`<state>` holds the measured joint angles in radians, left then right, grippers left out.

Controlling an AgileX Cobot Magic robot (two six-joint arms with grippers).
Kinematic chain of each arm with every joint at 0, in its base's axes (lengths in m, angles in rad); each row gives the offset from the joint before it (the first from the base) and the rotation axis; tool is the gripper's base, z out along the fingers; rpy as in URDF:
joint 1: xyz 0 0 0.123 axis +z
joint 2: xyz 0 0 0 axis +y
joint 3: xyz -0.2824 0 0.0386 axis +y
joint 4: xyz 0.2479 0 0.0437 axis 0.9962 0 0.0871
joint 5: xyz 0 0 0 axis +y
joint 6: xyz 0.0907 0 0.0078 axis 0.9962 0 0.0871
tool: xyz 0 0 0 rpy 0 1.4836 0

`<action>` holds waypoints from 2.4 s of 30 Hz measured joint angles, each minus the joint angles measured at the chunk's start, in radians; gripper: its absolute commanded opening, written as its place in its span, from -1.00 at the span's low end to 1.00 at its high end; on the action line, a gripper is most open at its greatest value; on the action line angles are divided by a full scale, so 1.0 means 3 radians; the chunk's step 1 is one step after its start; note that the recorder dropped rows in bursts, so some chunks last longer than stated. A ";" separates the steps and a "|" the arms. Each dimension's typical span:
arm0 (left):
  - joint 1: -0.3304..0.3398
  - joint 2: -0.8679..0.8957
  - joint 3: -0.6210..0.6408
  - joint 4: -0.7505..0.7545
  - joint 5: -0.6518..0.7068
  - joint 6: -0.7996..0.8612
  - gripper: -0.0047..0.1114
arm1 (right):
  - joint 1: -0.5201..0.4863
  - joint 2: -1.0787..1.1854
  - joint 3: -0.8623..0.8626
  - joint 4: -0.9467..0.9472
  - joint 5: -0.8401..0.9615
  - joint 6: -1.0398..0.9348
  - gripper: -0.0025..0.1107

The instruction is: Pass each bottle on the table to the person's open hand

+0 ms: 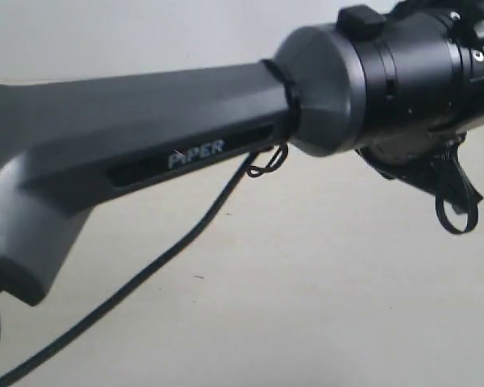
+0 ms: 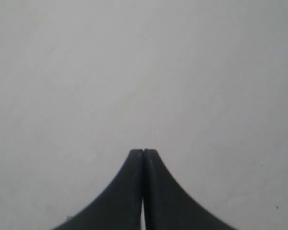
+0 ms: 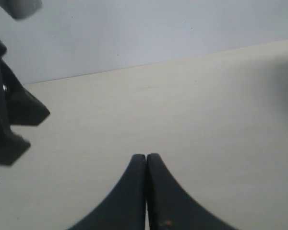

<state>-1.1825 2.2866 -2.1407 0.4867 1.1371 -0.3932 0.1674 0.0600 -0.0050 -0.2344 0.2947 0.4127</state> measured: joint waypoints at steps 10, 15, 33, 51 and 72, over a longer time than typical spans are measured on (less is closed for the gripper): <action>0.0032 -0.0603 0.0588 0.0425 -0.0419 -0.0594 -0.92 | 0.0000 0.0000 0.0000 0.0000 0.0000 0.0000 -0.96; 0.0008 -0.1042 0.1479 0.0586 -0.1003 -0.0936 -0.92 | 0.0000 0.0000 0.0000 0.0000 0.0000 0.0000 -0.96; 0.0008 -0.3209 0.4116 0.1948 -0.3461 -0.2539 -0.92 | 0.0000 0.0000 0.0000 0.0000 0.0000 0.0000 -0.96; 0.0008 -0.4658 0.5218 0.1999 -0.4268 -0.2531 -0.92 | 0.0000 0.0000 0.0000 0.0000 0.0000 0.0000 -0.96; 0.0008 -0.4685 0.5263 0.2125 -0.4246 -0.1997 -0.92 | 0.0000 0.0000 0.0000 0.0000 0.0000 0.0000 -0.96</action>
<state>-1.1800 0.8810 -0.5617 1.1241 -0.1367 -0.9922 0.1674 0.0600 -0.0050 -0.2344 0.2947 0.4127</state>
